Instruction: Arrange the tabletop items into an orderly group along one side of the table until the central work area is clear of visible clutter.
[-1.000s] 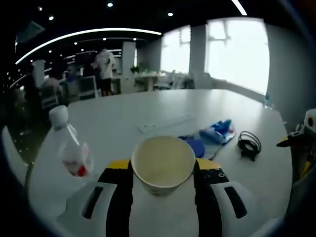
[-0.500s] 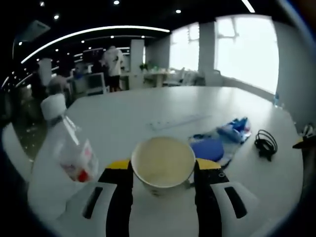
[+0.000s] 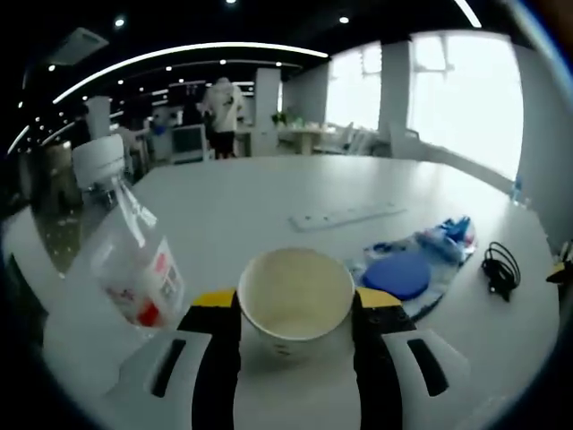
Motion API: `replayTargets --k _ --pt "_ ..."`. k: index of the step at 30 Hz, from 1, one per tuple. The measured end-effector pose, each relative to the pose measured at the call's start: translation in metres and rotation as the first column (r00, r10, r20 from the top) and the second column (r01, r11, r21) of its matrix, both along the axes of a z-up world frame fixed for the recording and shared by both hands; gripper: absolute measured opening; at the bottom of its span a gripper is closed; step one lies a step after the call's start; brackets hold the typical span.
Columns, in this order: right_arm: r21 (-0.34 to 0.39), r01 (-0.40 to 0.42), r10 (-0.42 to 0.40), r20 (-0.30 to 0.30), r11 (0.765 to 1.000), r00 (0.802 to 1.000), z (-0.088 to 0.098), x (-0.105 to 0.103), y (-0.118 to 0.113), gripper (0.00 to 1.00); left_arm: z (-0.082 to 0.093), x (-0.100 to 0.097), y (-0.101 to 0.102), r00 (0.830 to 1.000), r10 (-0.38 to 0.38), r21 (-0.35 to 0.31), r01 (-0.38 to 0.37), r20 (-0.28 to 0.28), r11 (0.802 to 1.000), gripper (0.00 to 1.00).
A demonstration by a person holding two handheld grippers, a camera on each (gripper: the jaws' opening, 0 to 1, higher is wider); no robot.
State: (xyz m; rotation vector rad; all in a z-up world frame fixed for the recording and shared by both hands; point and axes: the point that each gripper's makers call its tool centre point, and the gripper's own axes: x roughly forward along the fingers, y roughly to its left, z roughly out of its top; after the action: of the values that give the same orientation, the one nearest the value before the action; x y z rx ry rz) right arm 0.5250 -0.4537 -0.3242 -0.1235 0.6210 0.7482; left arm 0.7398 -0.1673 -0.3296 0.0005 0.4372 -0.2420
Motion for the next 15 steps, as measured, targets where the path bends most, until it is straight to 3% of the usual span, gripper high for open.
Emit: replayTargets --k 12,15 --pt "-0.005 0.000 0.000 -0.003 1.000 1.000 -0.0018 0.0002 0.0012 0.99 -0.0030 0.0045 0.0055 1.000 0.003 0.004 -0.003 0.005 1.000 0.47" --pt "-0.007 -0.004 0.004 -0.004 1.000 1.000 -0.0022 -0.0005 0.0025 0.99 -0.0087 0.0029 0.0077 1.000 -0.001 0.039 0.002 -0.024 0.999 0.46"
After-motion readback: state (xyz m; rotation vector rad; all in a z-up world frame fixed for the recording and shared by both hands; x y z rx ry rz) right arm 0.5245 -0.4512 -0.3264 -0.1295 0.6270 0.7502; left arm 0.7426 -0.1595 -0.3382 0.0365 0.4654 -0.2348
